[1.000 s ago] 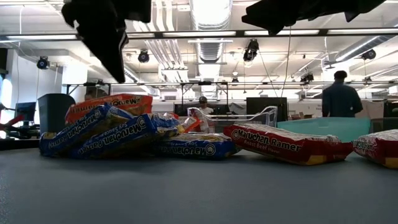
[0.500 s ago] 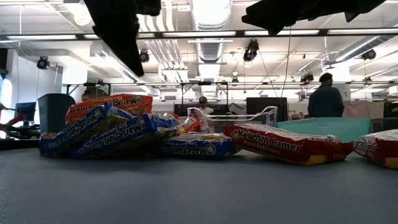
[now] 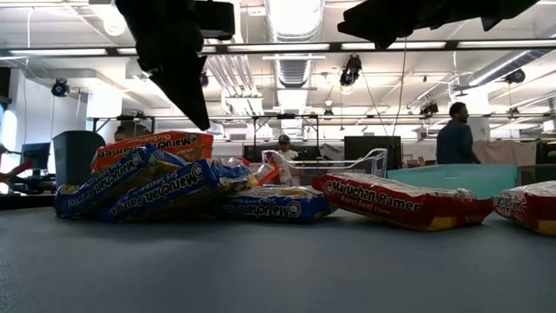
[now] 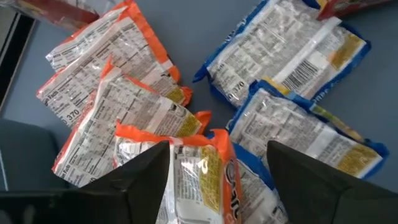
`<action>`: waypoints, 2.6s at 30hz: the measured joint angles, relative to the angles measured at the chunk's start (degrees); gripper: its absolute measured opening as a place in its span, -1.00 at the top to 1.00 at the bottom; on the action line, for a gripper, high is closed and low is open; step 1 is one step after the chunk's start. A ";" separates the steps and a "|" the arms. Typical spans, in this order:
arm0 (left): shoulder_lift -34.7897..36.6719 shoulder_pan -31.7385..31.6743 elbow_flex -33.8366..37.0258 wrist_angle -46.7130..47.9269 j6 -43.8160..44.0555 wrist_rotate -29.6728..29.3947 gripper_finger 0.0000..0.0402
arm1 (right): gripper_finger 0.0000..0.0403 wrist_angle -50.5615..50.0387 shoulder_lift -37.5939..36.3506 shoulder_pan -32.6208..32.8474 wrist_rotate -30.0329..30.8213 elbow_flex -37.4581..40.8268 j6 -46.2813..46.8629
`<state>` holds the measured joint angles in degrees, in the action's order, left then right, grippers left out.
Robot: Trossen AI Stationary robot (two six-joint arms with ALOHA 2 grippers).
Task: Sort Maruchan noodles
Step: Put the orange noodle pack into the gray bin
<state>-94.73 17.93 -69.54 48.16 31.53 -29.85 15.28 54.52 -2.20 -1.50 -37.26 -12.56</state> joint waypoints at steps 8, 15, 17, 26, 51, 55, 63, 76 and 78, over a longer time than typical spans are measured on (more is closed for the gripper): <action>-0.14 -0.04 3.32 -2.64 2.16 -1.00 -0.15 | -0.01 -0.01 0.00 0.00 0.00 0.00 -0.02; -0.14 -0.09 6.42 -4.23 5.22 -3.10 -0.15 | -0.01 -0.01 0.00 0.00 0.02 0.00 -0.04; -0.14 -0.09 7.52 -4.26 6.66 -3.65 -0.15 | -0.01 -0.01 0.00 0.00 0.00 0.00 -0.04; -0.45 -0.04 9.58 -5.41 9.09 -4.38 0.01 | -0.01 0.00 0.00 0.00 0.02 0.00 -0.07; 4.65 -0.04 5.55 -0.52 5.28 -6.49 0.99 | -0.01 0.01 0.00 0.00 0.02 0.00 -0.24; 10.34 -0.38 5.49 -0.39 4.17 -10.31 1.00 | -0.01 0.01 0.00 0.00 0.02 0.00 -0.17; 24.50 -7.38 5.48 -0.47 0.32 -11.86 1.00 | -0.01 0.04 0.00 0.01 0.03 0.00 -0.09; 33.67 -29.15 5.48 -1.04 -16.47 -5.15 1.00 | -0.01 0.04 0.00 -0.36 0.05 0.00 -0.07; 33.59 -32.60 5.48 -1.00 -17.46 -0.65 1.00 | -0.01 0.03 0.00 -0.56 0.12 0.00 -0.04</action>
<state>-61.14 -14.67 -64.05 47.16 14.07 -30.50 15.31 54.52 -2.76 -1.38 -37.26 -12.60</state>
